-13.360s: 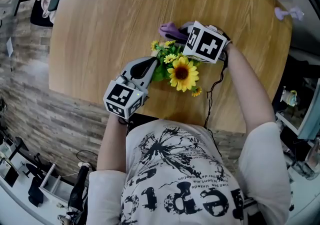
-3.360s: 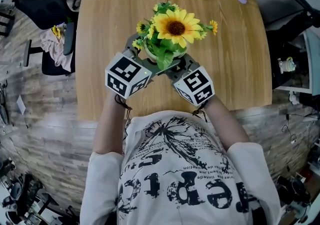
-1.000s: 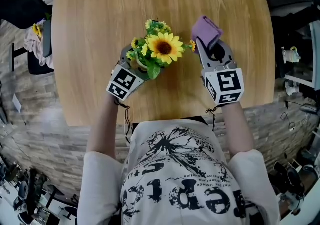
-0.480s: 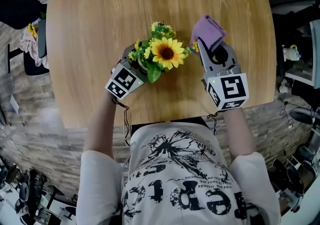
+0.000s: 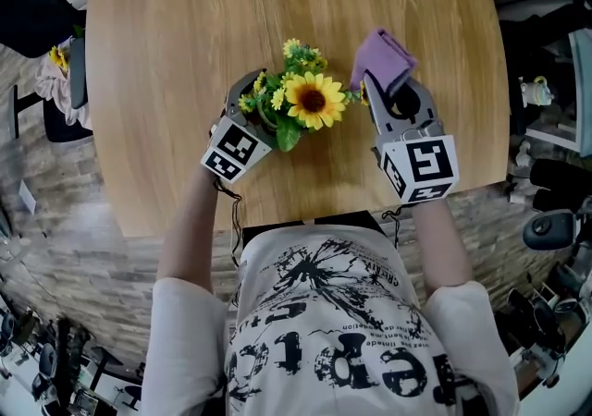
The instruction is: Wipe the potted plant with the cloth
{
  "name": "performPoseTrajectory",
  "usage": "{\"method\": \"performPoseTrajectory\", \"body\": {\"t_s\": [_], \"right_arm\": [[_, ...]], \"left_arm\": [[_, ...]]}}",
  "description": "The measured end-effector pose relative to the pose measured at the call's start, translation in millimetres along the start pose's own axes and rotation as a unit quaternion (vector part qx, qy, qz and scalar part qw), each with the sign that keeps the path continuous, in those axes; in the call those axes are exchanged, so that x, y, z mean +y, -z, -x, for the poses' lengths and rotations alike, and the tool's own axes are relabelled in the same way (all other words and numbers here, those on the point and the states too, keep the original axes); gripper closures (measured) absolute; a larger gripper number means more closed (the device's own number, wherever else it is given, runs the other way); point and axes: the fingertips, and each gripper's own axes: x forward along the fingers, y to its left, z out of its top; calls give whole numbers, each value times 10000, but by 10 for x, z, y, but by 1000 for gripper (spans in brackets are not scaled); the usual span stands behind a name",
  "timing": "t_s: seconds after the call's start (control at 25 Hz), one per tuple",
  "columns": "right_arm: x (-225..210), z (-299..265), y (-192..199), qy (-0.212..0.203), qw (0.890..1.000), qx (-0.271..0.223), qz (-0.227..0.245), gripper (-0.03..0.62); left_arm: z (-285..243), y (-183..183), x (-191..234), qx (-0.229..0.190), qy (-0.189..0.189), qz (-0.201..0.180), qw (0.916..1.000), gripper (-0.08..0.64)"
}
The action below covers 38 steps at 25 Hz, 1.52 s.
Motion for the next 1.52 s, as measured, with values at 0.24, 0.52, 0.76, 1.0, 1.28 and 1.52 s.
{"method": "performPoseTrajectory", "body": {"t_s": [0.24,0.52,0.76,1.0,1.28,1.52], "right_arm": [[40,114,-97,22,9999,-107,20,520],[136,261,-299,-83,9993,-325,190,520],[304,443,-564,-256,9972,-537,452,520],[400,587,-702,-359,9955,-713,505,520],[511,609,-814,-417,9932,-891,627,520],[545,613,-856,-419,9919,-981,691,523]], "left_arm": [[258,-324,52,-509,-457,289,9972,-24],[727,-770,46,-981,-1163,310,9879,59],[1192,-1251,33,-1420,-1904,282,9710,304],[1616,-1531,116,-1663,-2548,573,9509,555],[1986,-1667,130,-1628,-2856,408,9435,557],[2206,-1725,102,-1686,-3002,191,9387,557]]}}
